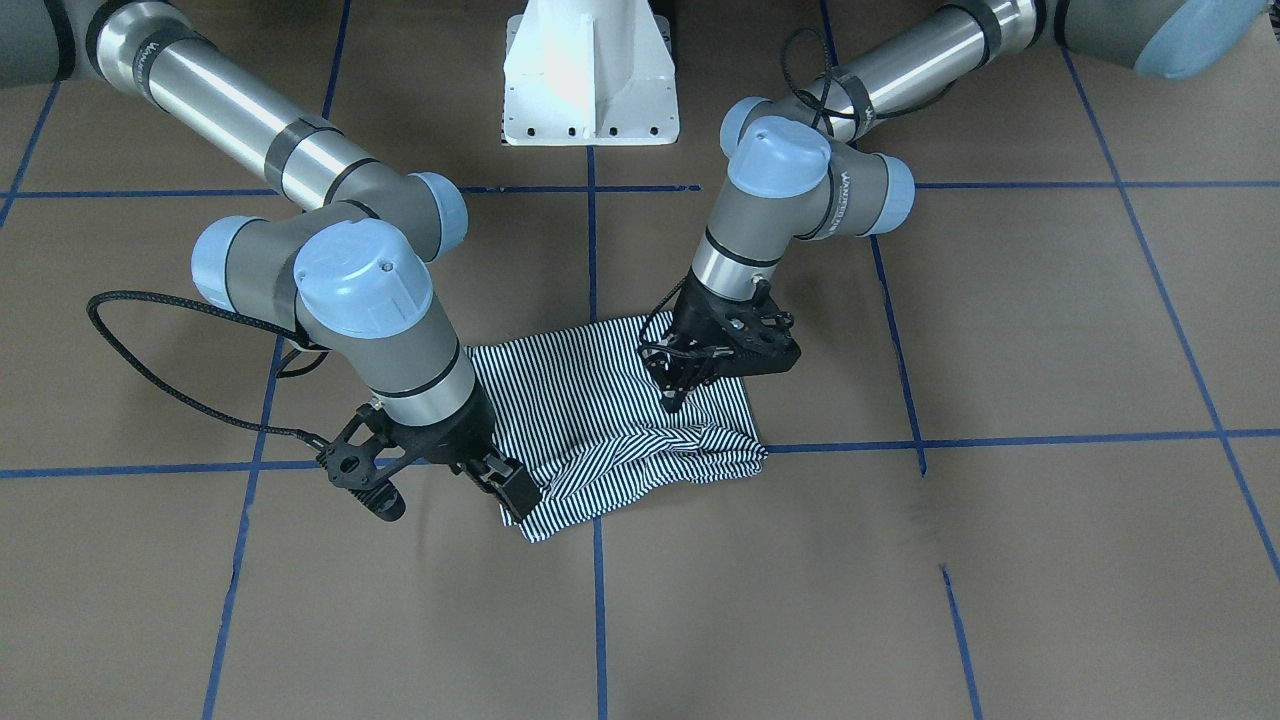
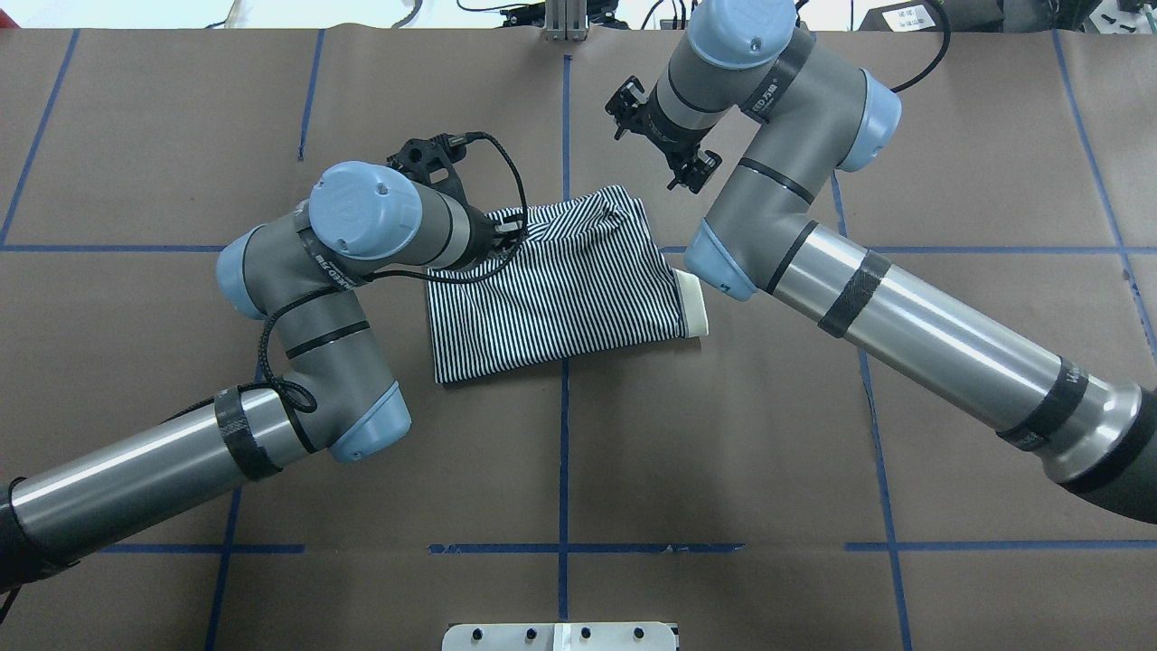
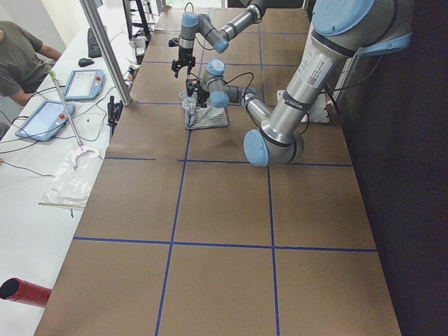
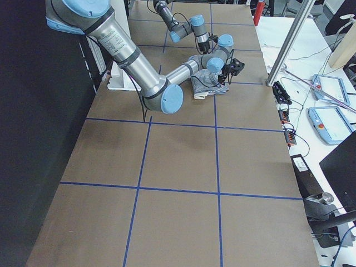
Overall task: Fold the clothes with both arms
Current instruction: 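Open both grippers and lift them off the folded shirt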
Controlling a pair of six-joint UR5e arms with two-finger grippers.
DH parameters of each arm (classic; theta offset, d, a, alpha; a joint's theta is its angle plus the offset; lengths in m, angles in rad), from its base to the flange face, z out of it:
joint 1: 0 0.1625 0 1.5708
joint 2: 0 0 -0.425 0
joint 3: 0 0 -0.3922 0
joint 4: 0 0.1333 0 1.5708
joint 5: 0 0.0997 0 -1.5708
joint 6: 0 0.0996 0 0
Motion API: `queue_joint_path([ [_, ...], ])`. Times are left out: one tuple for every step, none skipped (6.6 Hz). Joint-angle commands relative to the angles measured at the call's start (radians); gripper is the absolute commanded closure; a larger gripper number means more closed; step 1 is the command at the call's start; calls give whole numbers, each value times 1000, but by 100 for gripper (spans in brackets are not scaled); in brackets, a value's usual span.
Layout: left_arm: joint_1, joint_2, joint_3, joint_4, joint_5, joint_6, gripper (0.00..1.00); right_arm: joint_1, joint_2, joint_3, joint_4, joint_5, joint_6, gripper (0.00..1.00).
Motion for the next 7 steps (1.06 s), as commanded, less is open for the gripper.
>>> queue_joint_path([
  [6, -83, 140, 8, -28, 92, 100, 1, -5, 6, 0, 0, -9, 0],
  [3, -115, 197, 2, -28, 104, 100, 1, -9, 14, -1, 0, -9, 0],
  [-11, -115, 209, -18, -26, 121, 100, 1, -12, 20, 0, 0, -9, 0],
  [-46, -117, 268, -103, -26, 141, 100, 1, -21, 21, 0, 2, -9, 0],
  [-96, -126, 342, -168, -28, 196, 100, -1, -24, 26, 0, 0, -9, 0],
  [-133, -126, 353, -176, -31, 224, 100, -2, -29, 44, -1, -1, -9, 0],
  [-146, -129, 351, -178, -34, 224, 100, -1, -31, 49, -3, 0, -9, 0],
])
